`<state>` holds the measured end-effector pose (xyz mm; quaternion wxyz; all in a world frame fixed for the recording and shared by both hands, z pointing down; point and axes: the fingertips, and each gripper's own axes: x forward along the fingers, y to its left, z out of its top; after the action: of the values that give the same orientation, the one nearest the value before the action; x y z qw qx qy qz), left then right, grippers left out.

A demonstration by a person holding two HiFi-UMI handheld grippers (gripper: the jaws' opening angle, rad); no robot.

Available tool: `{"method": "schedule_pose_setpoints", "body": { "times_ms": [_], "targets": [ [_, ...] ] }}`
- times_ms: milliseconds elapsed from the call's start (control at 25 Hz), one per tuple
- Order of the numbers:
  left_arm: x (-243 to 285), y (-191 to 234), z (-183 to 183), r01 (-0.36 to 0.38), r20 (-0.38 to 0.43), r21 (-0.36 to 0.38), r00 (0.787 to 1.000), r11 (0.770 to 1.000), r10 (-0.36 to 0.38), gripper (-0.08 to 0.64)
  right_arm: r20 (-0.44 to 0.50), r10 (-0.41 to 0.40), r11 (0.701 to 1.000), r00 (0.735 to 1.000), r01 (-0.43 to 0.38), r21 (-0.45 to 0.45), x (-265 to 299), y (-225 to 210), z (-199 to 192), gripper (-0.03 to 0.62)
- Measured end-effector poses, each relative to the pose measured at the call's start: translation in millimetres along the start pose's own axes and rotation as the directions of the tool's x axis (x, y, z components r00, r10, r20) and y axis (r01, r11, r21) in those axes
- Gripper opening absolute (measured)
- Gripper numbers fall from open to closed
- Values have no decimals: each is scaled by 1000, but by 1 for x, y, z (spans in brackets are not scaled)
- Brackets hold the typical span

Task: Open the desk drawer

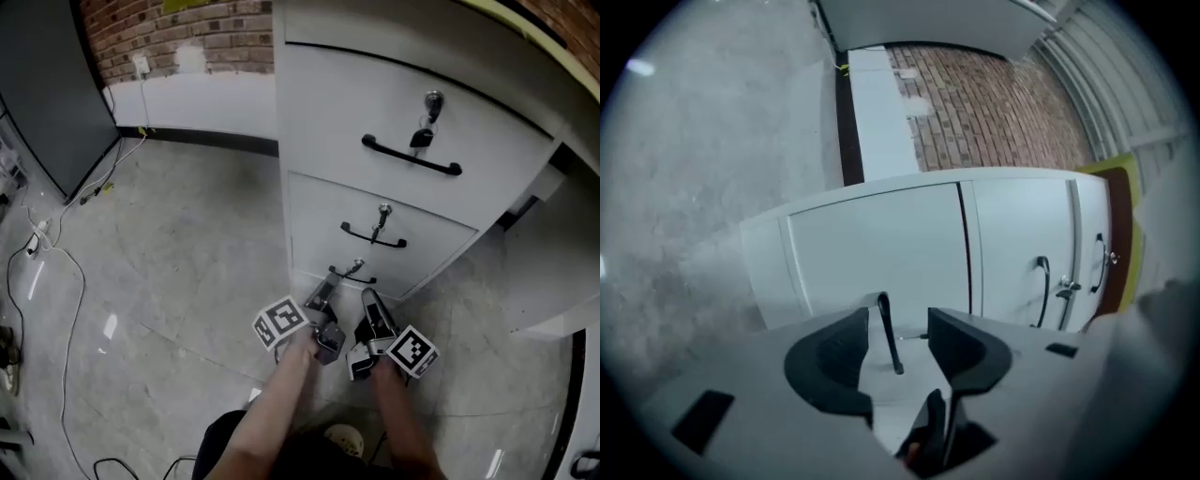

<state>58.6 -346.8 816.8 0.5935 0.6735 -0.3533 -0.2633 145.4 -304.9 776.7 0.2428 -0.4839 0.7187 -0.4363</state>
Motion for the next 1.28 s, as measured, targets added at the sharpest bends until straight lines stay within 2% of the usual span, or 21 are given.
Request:
{"method": "schedule_pose_setpoints", "body": {
  "times_ms": [120,320,560,680,760,840,1040,1280],
  "targets": [
    [7,0,-8,49,-15,-22,999,999,-50,187,12,-20,998,1000,19,63,0,-19,-2,107],
    [15,18,-9,1,-38,-4,999,1000,-1,187,18,-44,987,999,41,153,11,-39,-10,107],
    [24,24,-3,-1,-49,16,999,1000,2,186,8,-47,967,999,43,251,28,-56,-15,107],
    [28,28,1,-17,-51,10,999,1000,18,156,19,-45,955,999,37,294,37,-61,-11,107],
    [29,25,1,6,-58,7,998,1000,-5,114,30,-43,947,999,31,320,40,-64,-9,107],
    [30,24,1,27,-61,5,998,1000,-26,107,46,-36,942,998,18,335,40,-65,-8,107],
    [30,20,0,60,-66,32,996,998,-58,66,83,-6,919,997,-27,393,41,-65,-9,48],
    [30,19,-1,82,-59,-12,995,997,-83,41,88,-6,912,996,-31,409,40,-64,-9,40]
  ]
}}
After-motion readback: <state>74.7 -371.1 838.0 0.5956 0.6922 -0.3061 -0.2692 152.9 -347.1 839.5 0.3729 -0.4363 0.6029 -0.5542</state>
